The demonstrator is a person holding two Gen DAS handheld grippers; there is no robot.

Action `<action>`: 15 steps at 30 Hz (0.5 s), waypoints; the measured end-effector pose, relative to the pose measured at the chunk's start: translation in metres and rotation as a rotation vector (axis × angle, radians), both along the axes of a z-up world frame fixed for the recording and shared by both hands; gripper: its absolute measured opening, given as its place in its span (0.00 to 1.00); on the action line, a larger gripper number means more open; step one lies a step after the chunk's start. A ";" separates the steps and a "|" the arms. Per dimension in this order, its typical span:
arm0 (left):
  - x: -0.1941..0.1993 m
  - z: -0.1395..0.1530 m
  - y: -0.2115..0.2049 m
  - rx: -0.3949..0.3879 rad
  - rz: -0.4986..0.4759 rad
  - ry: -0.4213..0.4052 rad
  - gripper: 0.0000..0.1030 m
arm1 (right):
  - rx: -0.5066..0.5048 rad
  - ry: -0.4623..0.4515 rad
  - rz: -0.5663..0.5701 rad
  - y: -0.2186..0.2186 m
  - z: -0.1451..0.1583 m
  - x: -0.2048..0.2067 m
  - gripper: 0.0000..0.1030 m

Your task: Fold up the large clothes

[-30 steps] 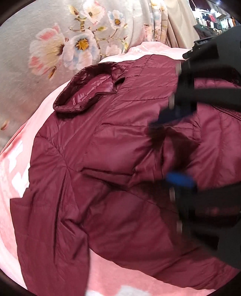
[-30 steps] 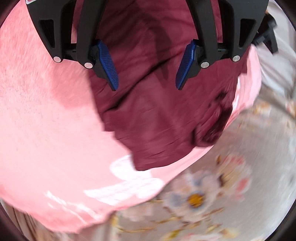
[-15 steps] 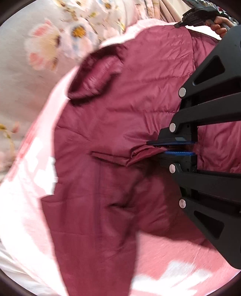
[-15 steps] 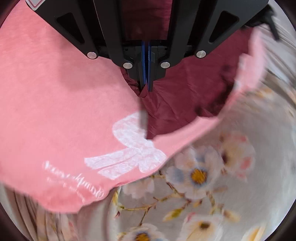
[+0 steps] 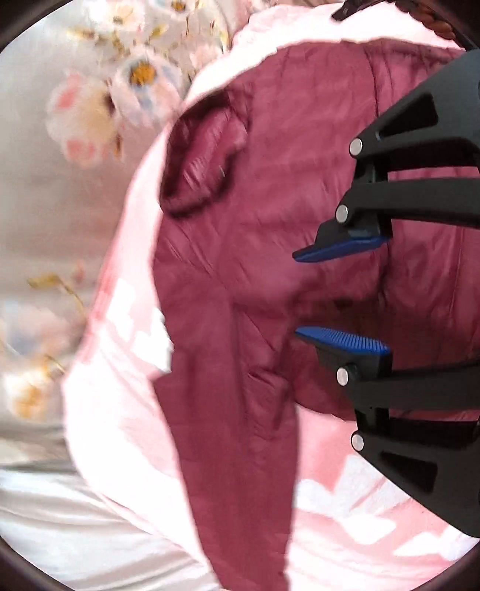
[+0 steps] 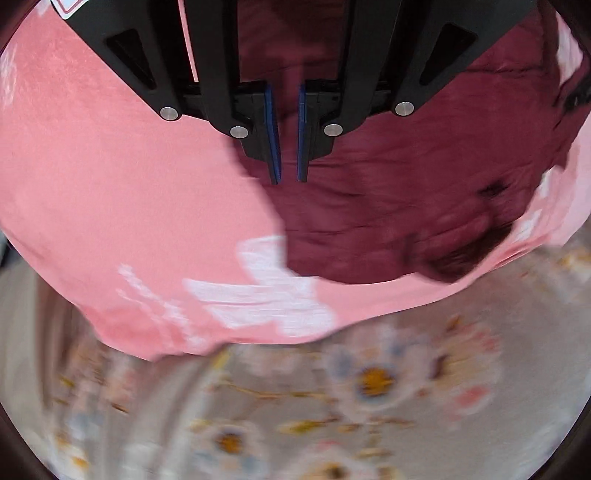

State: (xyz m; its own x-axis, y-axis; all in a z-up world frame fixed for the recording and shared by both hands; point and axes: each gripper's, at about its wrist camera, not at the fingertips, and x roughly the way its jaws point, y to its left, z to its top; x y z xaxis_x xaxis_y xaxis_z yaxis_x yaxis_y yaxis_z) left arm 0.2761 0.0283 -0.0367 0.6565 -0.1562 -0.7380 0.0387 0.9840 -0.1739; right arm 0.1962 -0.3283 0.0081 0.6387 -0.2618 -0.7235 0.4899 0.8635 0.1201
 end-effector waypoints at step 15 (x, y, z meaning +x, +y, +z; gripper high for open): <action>0.002 -0.065 -0.080 0.057 -0.139 0.049 0.38 | -0.056 0.168 0.366 0.123 -0.080 0.056 0.12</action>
